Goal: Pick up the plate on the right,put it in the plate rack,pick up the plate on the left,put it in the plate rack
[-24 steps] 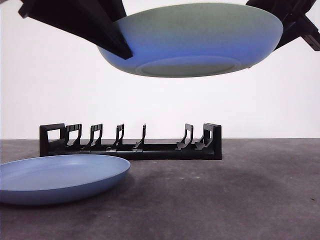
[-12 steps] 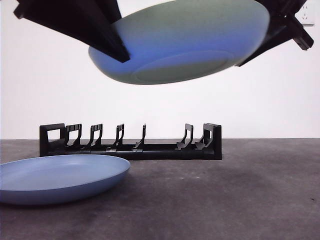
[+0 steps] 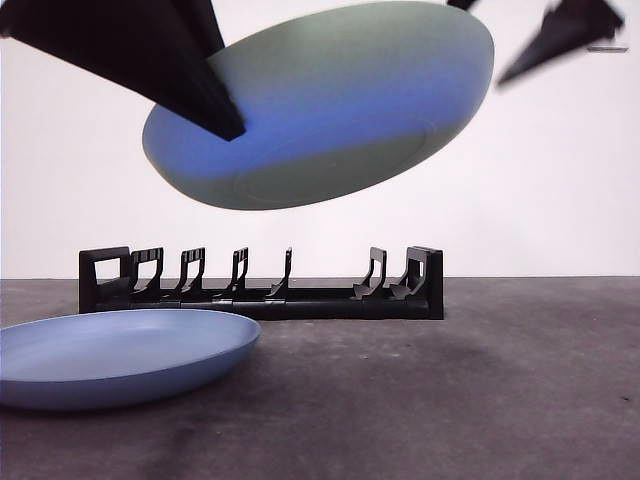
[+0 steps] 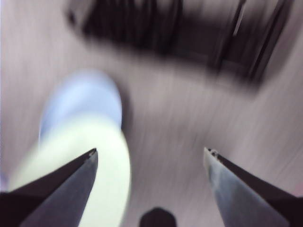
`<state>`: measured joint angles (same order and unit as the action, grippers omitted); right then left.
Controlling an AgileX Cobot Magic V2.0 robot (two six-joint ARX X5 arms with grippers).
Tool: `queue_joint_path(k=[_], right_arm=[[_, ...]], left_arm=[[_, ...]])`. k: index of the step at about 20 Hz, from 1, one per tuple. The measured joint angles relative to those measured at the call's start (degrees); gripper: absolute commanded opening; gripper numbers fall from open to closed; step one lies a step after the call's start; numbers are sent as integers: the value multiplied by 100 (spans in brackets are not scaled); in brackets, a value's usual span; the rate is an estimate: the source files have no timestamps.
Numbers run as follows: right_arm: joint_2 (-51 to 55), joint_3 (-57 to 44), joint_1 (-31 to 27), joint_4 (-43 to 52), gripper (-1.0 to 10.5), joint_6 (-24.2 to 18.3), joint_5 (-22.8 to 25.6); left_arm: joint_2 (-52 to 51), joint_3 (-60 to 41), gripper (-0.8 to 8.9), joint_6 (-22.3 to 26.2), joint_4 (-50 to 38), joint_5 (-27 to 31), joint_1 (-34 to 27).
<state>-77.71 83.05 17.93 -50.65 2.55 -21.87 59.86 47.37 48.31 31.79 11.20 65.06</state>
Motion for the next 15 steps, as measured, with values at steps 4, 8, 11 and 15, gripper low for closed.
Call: queue_joint_path(k=[4,8,11,15], right_arm=[[870,341,0,87,378,81,669],[1368,341,0,-586,378,87,688],[1504,341,0,-1108,378,42,688],[1502,334,0,-1836,377,-140,664]], left_arm=[[0,0,-8,-922,-719,-46,-223],[0,0,-8,-2205,-2011,-726,-1019],[0,0,-8,-3082,-2789,-1377,-1716],[-4,0,-8,-4000,-3178,-2277,-2892]])
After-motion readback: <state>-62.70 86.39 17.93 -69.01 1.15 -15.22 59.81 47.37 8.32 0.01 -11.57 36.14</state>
